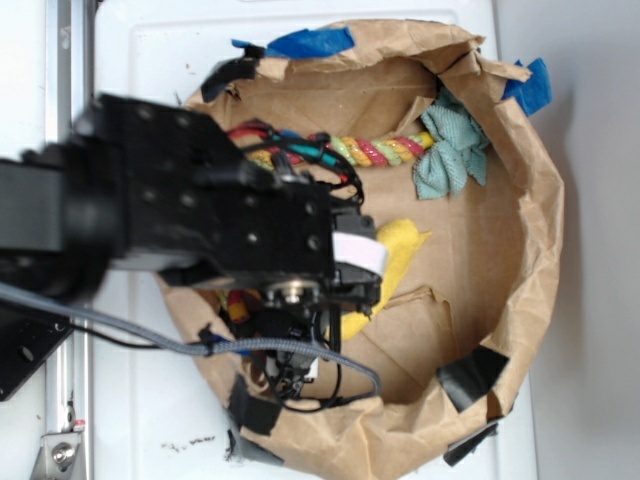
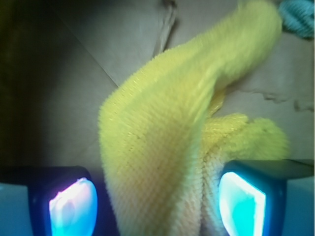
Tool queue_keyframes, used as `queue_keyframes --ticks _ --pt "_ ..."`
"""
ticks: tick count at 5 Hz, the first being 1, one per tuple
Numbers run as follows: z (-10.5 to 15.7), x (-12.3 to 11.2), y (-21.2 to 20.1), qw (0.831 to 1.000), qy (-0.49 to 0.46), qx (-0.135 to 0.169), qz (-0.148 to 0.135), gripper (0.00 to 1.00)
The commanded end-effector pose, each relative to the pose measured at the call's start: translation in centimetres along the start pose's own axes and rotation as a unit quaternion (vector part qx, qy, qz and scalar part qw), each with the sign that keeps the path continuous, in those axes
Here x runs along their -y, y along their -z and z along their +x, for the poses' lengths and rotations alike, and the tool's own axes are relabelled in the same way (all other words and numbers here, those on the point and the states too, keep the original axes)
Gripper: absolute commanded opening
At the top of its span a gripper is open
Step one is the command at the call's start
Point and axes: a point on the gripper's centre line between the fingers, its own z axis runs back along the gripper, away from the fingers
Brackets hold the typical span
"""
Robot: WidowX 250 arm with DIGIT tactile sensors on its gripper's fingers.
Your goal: Grab the yellow cloth.
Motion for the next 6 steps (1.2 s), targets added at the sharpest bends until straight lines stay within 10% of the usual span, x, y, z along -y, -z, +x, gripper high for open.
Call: queue_keyframes --ticks 1,2,3,6 --pt "1.9 -1.4 0.3 1.000 -0.020 0.005 0.007 1.00" --pt "2.8 -2.0 0.5 1.000 -0.026 0.003 0.010 0.96" --pt "4.1 -3.1 0.2 1.000 -0.029 0.004 0.009 0.00" --pt "1.3 -3.4 -5.6 0.998 -0.066 -0.004 0.009 0.00"
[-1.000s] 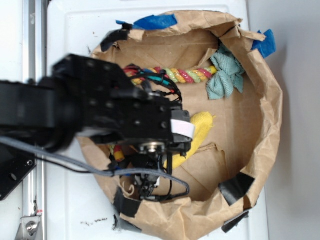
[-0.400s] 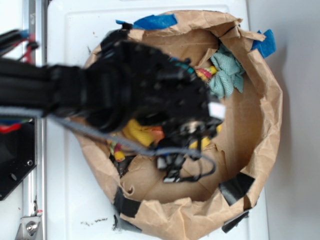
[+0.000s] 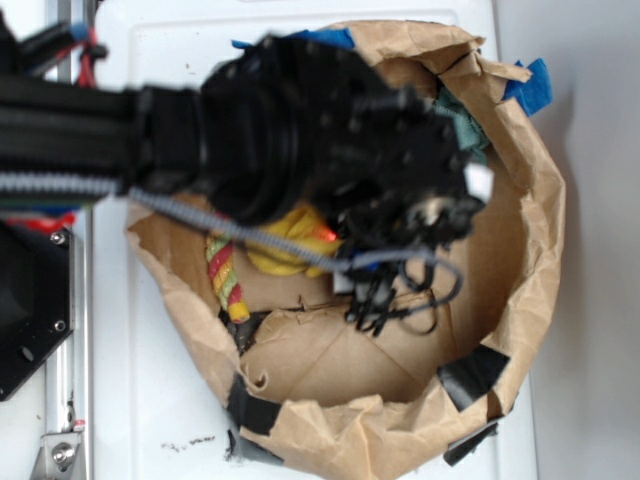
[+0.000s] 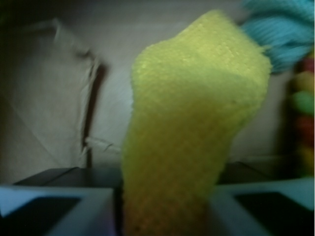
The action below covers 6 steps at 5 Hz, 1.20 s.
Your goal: Grab the yellow cloth.
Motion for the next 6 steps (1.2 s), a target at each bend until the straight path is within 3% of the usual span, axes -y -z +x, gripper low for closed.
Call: queue_keyframes --ticks 1,2,4,6 --pt "-4.9 0.3 -7.2 0.999 -0.042 0.031 -0.012 0.00" --pt "-6.2 0.5 -8.7 0.998 -0.037 0.030 -0.041 0.00" --pt "-5.9 0.9 -9.9 0.997 -0.050 0.054 -0.005 0.00" --pt "-4.6 1.7 -11.5 0.996 -0.069 0.046 -0.016 0.00"
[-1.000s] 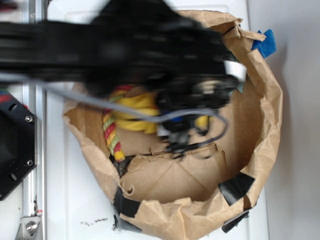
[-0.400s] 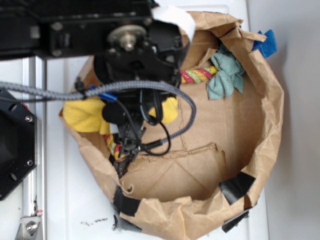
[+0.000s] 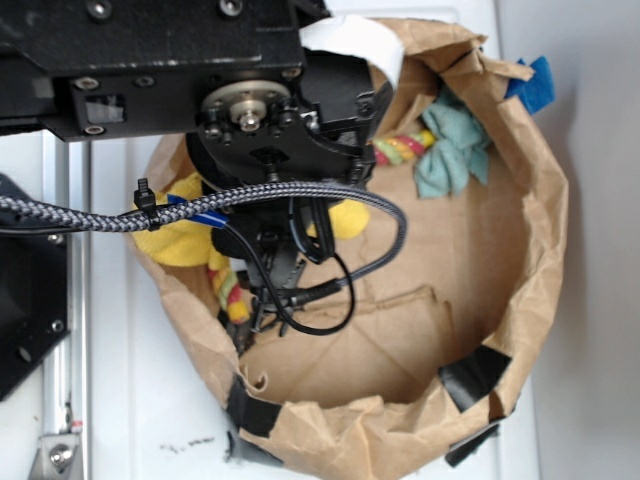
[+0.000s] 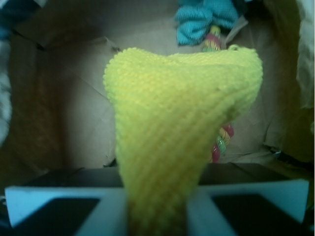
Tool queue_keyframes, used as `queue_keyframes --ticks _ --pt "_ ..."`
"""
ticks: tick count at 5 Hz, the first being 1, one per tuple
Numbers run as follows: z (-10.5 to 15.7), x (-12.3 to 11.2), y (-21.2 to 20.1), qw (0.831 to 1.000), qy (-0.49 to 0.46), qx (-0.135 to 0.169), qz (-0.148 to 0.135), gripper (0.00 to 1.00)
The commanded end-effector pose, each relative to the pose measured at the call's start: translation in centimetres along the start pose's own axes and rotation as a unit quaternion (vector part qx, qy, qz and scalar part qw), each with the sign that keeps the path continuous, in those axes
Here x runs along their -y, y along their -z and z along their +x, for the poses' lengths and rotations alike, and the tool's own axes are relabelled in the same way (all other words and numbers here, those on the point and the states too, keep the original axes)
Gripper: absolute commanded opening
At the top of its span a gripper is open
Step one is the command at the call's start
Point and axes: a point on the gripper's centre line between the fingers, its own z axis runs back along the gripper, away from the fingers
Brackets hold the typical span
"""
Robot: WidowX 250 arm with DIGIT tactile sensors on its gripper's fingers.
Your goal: Grab the yellow cloth.
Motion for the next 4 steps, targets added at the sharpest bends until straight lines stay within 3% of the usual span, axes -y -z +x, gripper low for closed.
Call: queue_keyframes --ticks 1,4 --pt "2.0 0.6 -1.6 1.000 -0.010 0.021 0.001 0.00" --pt "3.2 0.2 -1.5 0.999 -0.011 0.039 0.002 0.00"
